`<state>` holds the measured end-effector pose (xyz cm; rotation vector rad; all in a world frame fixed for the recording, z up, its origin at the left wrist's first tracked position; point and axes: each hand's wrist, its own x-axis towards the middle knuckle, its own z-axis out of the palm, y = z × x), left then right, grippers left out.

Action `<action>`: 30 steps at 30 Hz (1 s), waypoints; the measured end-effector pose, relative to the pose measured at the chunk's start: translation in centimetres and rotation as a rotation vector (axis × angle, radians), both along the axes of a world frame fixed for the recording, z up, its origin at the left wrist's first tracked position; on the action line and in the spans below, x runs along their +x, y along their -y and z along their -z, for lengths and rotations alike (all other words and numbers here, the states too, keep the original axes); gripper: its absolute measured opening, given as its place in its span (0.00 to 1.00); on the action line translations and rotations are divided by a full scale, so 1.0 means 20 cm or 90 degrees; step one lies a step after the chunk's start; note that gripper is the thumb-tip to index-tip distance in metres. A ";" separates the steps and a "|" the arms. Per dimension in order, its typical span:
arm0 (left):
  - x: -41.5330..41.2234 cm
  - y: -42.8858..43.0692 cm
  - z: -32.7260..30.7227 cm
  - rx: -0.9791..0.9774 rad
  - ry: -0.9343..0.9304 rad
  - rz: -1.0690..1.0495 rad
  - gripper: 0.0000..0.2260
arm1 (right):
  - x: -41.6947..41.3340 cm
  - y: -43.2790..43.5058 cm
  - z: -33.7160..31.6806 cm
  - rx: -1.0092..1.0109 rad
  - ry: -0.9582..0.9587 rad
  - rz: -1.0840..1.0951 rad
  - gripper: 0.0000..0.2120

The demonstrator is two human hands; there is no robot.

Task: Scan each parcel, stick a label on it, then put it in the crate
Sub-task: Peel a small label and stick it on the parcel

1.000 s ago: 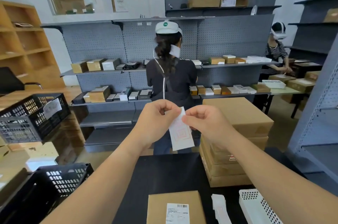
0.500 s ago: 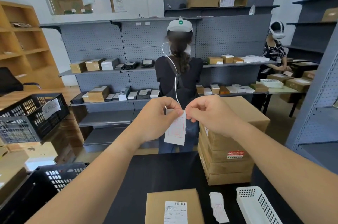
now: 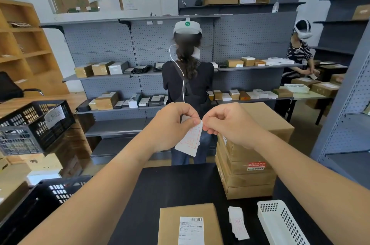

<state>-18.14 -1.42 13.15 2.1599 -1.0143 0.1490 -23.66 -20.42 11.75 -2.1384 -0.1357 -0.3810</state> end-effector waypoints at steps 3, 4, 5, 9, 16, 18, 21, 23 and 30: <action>0.01 0.01 0.01 0.003 -0.004 -0.006 0.07 | 0.01 0.00 0.01 -0.018 0.003 0.008 0.09; 0.02 0.01 0.01 0.004 -0.005 -0.010 0.07 | 0.01 0.00 0.01 -0.021 0.004 0.011 0.08; 0.02 0.01 0.02 0.007 -0.004 -0.012 0.07 | 0.02 0.00 0.01 -0.019 0.003 0.012 0.08; 0.04 0.02 0.03 0.006 -0.014 -0.011 0.08 | 0.03 0.01 0.03 0.007 -0.004 0.002 0.07; 0.02 0.06 0.13 -0.212 0.109 -0.143 0.11 | 0.05 -0.04 0.14 0.106 0.104 0.052 0.08; -0.02 0.09 0.15 -0.242 0.138 -0.152 0.10 | 0.06 -0.06 0.17 0.131 0.149 0.091 0.08; -0.04 0.12 0.19 -0.248 0.135 -0.142 0.07 | 0.07 -0.09 0.20 0.143 0.180 0.117 0.08; -0.05 0.12 0.20 -0.268 0.113 -0.146 0.06 | 0.07 -0.09 0.21 0.130 0.195 0.120 0.07; -0.08 0.11 0.19 -0.277 0.076 -0.145 0.12 | 0.06 -0.09 0.23 0.088 0.240 0.097 0.06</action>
